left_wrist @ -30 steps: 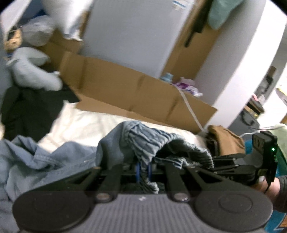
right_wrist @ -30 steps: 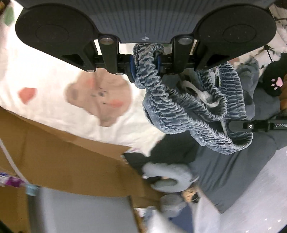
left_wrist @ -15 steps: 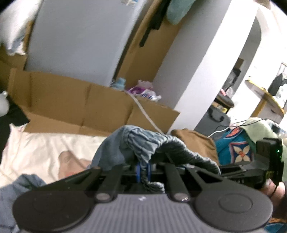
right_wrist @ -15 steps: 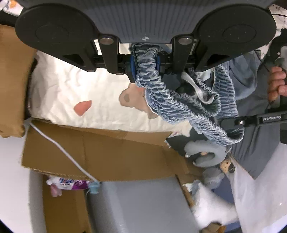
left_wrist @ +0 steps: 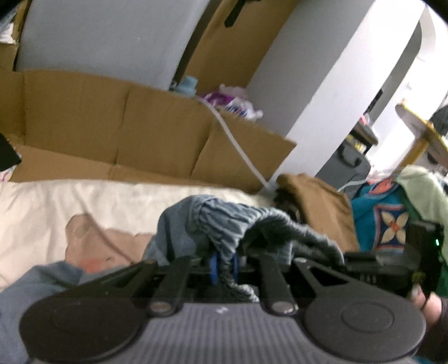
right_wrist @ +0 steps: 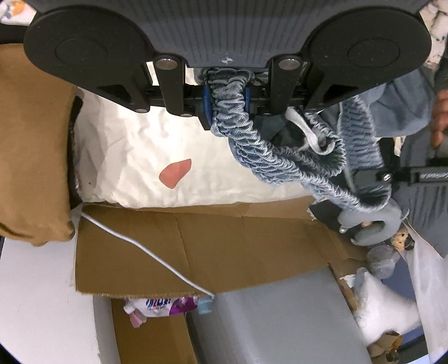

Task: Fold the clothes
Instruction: 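Lift the jeans with both grippers and stretch the legs out across the bed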

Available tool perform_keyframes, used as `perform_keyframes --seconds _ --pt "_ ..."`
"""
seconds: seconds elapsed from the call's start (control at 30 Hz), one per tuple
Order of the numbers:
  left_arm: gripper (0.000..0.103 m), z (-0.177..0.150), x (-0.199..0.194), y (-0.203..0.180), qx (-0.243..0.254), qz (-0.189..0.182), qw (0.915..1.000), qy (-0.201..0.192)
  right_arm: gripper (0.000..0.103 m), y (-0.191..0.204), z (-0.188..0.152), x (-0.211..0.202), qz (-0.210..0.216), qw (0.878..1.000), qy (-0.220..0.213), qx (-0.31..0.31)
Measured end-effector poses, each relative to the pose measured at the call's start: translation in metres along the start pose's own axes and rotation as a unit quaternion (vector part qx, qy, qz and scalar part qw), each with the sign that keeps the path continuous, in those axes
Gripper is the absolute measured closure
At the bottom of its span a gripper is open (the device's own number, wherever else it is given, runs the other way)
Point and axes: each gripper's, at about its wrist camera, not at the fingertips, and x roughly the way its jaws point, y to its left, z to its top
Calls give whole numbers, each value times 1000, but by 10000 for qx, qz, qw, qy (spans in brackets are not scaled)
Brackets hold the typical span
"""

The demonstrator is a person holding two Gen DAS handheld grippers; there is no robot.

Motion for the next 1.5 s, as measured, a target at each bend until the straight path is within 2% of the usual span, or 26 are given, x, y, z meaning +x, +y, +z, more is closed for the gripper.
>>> perform_keyframes --seconds 0.03,0.1,0.17,0.37,0.4,0.43,0.5,0.53,0.63,0.7,0.87,0.97,1.07,1.13,1.27,1.33,1.43,1.5 --pt "51 -4 -6 4 20 126 9999 -70 79 -2 -2 4 -11 10000 25 10" --pt "34 -12 -17 12 26 306 9994 -184 78 -6 -6 11 -33 10000 76 29" --pt "34 -19 -28 21 7 435 9987 -267 78 -10 -9 18 -56 9999 126 49" --pt "32 -39 -63 45 39 1267 9919 -122 73 -22 -21 39 -122 9995 278 107" --pt "30 -43 -72 49 35 1447 9894 -128 71 -23 -22 42 -137 9994 304 109" --pt "22 -47 -80 53 30 1626 9866 -134 70 -25 -24 44 -159 9993 332 100" --pt "10 -56 -98 61 27 1993 9798 -145 63 -26 -25 47 -156 9992 362 86" --pt "8 -59 -105 64 70 2251 9742 -138 62 -27 -26 47 -135 9993 342 90" --pt "8 -73 -122 77 196 2944 9555 2 58 -29 -28 50 -70 9995 294 121" --pt "8 -82 -127 89 129 3190 9476 151 50 -29 -30 52 -32 9995 313 71" --pt "8 -102 -144 116 -185 3653 9298 424 49 -31 -39 58 -164 9986 498 9" --pt "6 -115 -154 127 -306 3824 9224 450 48 -32 -43 61 -212 9982 561 41" --pt "4 -134 -156 141 -570 3963 9150 492 39 -29 -48 64 -283 9976 627 -13" --pt "4 -148 -153 151 -860 3969 9119 590 38 -29 -51 67 -333 9972 675 -41" --pt "4 -167 -147 160 -1362 3750 9151 582 38 -30 -58 69 -465 9959 772 86" --pt "3 -171 -145 159 -1397 3734 9162 403 37 -33 -62 67 -462 9955 770 300" --pt "2 -175 -137 163 -1552 3758 9130 322 34 -34 -69 63 -470 9948 784 459" --pt "2 -178 -133 166 -1731 3560 9177 340 34 -34 -75 63 -485 9943 829 461"
